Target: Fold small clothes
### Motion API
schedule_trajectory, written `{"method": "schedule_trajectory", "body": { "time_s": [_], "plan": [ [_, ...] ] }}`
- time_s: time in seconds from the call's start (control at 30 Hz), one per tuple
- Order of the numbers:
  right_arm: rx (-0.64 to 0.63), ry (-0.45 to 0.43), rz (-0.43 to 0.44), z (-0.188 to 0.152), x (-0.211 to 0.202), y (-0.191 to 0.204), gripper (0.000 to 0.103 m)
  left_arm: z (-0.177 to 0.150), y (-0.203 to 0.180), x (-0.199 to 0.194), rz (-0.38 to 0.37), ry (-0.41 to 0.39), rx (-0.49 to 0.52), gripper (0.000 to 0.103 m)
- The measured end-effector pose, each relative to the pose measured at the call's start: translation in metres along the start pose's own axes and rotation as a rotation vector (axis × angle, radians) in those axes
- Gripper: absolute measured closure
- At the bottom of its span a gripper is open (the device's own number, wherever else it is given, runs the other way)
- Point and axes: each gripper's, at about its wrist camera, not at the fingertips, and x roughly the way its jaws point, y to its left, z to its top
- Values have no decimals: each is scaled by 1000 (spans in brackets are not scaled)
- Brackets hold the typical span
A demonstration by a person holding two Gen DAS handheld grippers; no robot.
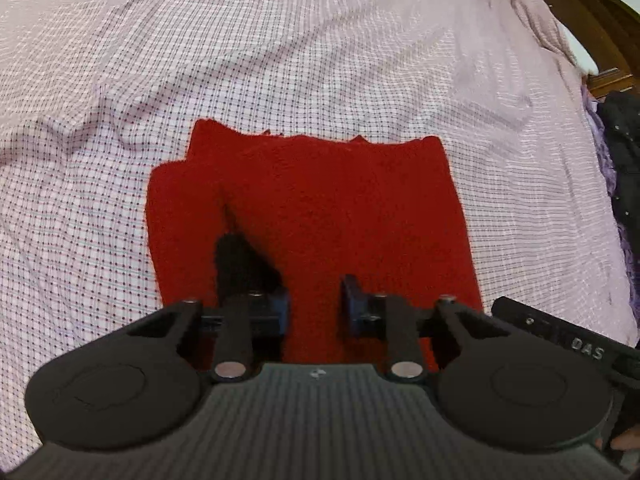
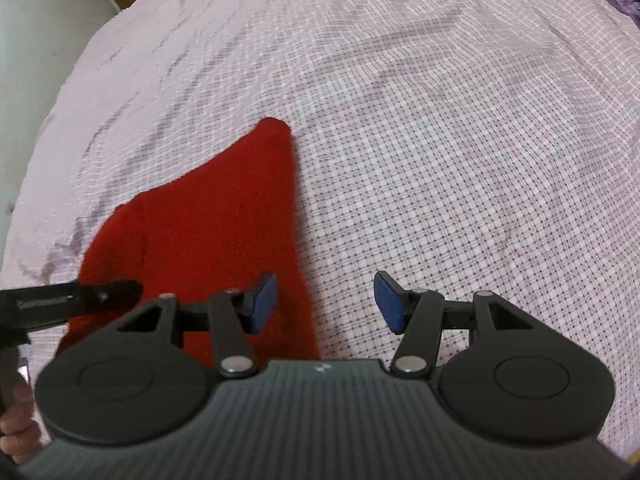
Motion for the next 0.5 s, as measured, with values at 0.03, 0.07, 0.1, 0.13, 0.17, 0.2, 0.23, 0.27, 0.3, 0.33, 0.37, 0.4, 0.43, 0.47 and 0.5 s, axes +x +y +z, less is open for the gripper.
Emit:
{"method": "schedule_trajectory", "body": {
  "time_s": [0.03, 0.07, 0.1, 0.13, 0.17, 0.2, 0.23, 0.27, 0.3, 0.33, 0.37, 0.4, 0.43, 0.47, 0.5],
  "plan": [
    [0, 8, -1, -1, 2, 0, 47, 0, 1, -3, -2, -1, 9, 82],
    [-3, 22, 3, -2, 5, 1, 47, 1, 2, -8, -5, -6, 17, 83],
    [-7, 35, 11, -4, 8, 1, 47, 1, 3, -14, -7, -14, 27, 84],
    [-11, 40, 22, -5, 10, 3, 47, 1, 3, -19, -6, -24, 40, 84],
    [-16, 39, 36, -7, 10, 5, 47, 1, 4, -26, 0, -36, 56, 84],
    [-23, 40, 58, -8, 9, 8, 47, 1, 4, -32, 10, -48, 64, 84],
    [-28, 46, 90, -8, 8, 10, 46, 2, 6, -37, 20, -59, 68, 85],
    [-32, 59, 135, -7, 7, 11, 46, 2, 11, -42, 29, -74, 66, 85],
    [-38, 75, 184, -6, 6, 14, 47, 3, 14, -45, 36, -79, 58, 85],
    [-50, 93, 226, -6, 6, 19, 47, 2, 19, -48, 39, -78, 47, 85],
    [-72, 108, 255, -6, 5, 24, 47, 1, 26, -47, 47, -72, 37, 85],
    [-99, 115, 267, -6, 5, 31, 46, 0, 32, -44, 67, -65, 28, 85],
    [-137, 111, 254, -8, 6, 39, 46, -1, 37, -41, 94, -56, 26, 85],
    [-161, 111, 246, -9, 8, 42, 46, -2, 41, -37, 110, -48, 22, 85],
    [-174, 113, 239, -10, 11, 45, 46, -3, 45, -35, 116, -42, 15, 85]
  ]
}}
